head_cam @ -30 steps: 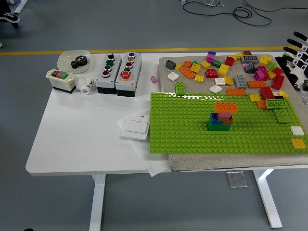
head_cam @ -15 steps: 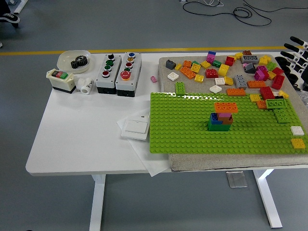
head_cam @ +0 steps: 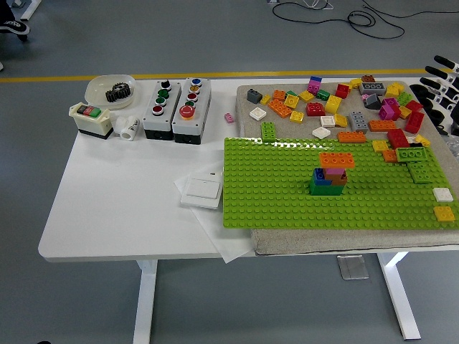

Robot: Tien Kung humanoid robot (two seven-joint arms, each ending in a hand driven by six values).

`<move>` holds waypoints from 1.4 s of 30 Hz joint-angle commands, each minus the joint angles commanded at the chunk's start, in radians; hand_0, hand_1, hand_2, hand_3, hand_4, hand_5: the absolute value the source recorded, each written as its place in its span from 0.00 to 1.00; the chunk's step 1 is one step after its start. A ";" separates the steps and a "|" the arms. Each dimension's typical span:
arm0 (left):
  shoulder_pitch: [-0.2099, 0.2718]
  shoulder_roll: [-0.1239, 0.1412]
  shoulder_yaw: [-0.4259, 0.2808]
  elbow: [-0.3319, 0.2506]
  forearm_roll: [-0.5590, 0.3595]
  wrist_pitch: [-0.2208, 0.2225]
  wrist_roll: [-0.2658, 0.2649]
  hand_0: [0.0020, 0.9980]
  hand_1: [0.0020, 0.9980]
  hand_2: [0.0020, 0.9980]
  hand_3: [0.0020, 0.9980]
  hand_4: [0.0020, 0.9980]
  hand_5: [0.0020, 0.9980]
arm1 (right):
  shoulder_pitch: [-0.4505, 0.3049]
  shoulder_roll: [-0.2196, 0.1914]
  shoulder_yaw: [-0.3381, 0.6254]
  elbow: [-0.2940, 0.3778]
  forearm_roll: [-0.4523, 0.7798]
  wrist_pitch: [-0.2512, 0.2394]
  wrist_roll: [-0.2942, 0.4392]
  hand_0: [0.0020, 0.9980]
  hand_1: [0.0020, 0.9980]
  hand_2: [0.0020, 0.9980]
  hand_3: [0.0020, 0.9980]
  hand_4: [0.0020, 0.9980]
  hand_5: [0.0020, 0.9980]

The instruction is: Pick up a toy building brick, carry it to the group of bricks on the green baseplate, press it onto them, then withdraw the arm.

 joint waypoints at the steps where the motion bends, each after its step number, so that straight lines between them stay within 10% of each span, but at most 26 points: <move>1: -0.001 0.000 0.001 0.000 0.000 0.000 0.000 0.85 0.85 0.82 0.63 0.72 0.62 | 0.000 0.000 0.001 -0.001 0.001 0.000 0.000 0.85 0.81 0.84 0.86 1.00 0.99; 42: -0.009 0.001 0.000 0.000 0.000 0.003 -0.001 0.85 0.85 0.82 0.63 0.71 0.62 | -0.001 -0.003 0.015 -0.013 0.005 0.005 -0.007 0.86 0.81 0.84 0.86 1.00 0.99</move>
